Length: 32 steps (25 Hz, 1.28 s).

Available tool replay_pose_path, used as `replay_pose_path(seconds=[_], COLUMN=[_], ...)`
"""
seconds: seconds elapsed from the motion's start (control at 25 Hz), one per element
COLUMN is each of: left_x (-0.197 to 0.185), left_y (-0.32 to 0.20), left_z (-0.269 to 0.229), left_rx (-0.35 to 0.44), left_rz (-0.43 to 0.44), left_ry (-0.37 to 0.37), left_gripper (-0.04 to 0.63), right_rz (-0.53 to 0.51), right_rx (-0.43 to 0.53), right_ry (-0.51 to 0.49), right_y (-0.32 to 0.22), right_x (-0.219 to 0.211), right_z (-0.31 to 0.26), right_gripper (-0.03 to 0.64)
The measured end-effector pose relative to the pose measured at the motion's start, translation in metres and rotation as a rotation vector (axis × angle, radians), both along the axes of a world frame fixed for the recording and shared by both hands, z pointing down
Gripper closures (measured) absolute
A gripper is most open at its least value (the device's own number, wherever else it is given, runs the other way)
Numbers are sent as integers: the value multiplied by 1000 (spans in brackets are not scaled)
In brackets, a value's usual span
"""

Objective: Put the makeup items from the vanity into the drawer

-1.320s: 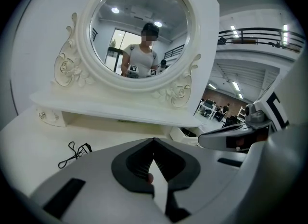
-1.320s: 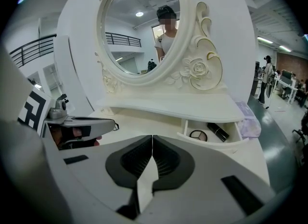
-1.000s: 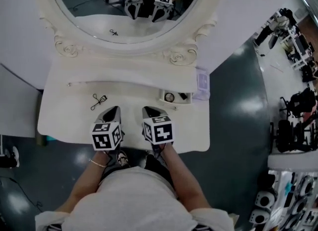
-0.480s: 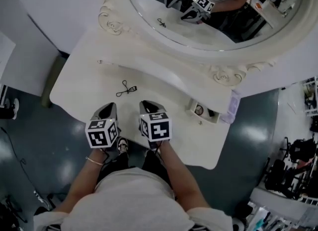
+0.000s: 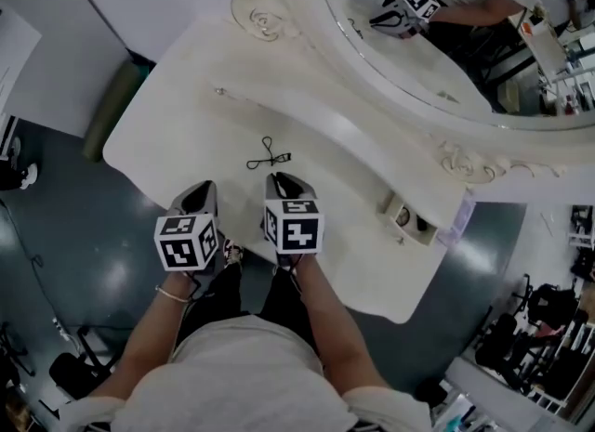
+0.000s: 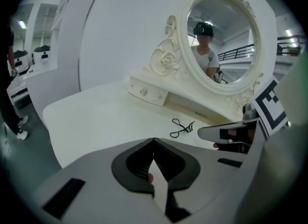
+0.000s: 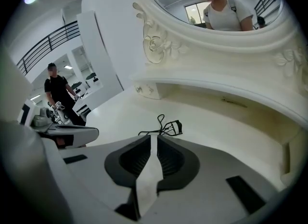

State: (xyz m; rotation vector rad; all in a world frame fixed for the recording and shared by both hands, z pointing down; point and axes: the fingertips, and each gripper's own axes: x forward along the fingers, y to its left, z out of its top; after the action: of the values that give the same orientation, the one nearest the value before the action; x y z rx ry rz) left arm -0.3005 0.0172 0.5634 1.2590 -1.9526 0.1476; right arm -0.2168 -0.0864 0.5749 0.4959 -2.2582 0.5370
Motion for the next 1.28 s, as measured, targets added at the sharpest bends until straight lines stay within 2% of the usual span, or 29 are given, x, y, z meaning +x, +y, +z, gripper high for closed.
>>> replay_pose_path(seconds=[0.32, 0.68, 1.28], left_x=[-20, -23, -28], left_y=[11, 14, 7], left_z=[20, 32, 32], left_rx=[-32, -42, -14], left_rz=[-2, 11, 14], left_ry=[28, 54, 69], left_gripper=[592, 592, 592], right_rz=[85, 133, 174], right_rx=[7, 27, 40], right_ry=[43, 88, 131], right_y=[-12, -17, -23], right_x=[-6, -14, -15], right_z=[20, 32, 39], right_gripper=[548, 548, 565])
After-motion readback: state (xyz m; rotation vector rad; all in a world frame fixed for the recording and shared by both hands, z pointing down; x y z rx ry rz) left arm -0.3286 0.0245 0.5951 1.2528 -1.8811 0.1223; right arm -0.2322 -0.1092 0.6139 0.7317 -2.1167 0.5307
